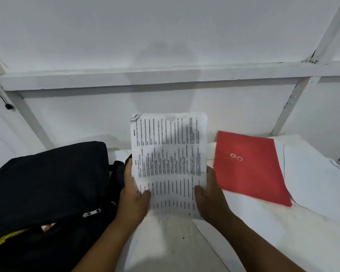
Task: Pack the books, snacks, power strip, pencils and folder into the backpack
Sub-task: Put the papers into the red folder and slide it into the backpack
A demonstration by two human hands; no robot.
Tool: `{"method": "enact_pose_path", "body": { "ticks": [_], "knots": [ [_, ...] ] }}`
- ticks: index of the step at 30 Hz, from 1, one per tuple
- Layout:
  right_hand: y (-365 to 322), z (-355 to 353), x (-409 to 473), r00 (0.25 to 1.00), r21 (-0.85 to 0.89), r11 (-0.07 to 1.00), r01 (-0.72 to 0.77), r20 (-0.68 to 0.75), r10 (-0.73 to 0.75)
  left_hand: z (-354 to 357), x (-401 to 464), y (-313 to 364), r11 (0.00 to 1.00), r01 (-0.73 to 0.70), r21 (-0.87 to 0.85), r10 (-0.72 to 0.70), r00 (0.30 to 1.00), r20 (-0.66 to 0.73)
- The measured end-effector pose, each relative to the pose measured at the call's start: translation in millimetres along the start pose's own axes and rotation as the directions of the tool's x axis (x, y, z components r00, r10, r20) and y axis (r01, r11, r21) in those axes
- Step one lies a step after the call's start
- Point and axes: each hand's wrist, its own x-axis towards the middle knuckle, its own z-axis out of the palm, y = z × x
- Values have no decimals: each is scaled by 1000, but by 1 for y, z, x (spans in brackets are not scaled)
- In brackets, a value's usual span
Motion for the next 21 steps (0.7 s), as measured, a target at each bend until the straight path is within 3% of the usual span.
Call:
{"method": "enact_pose_path", "body": {
  "ticks": [5, 7, 9, 11, 17, 21],
  "knots": [
    [23, -8, 4, 985, -104, 988, -117, 118, 129, 9, -14, -11, 982, 167, 94, -172, 984, 51],
    [36, -6, -2, 968, -157, 975, -159, 168, 185, 13, -22, -24, 951, 190, 246, -212, 975, 63],
    [49, -6, -6, 949, -238, 950, -202, 191, 250, 18, -30, -37, 857, 234, 459, -275, 961, 24],
    [62, -7, -7, 947, -305, 929, -210, 173, 271, 22, -38, -45, 812, 198, 549, -244, 970, 12],
    [65, -15, -12, 954, -245, 950, -195, 180, 242, 25, -38, -51, 776, 146, 613, -172, 985, -17],
    [67, -21, -35, 987, -281, 952, -119, 75, 145, 32, -38, -49, 765, -44, 642, -56, 989, 134]
  ]
}}
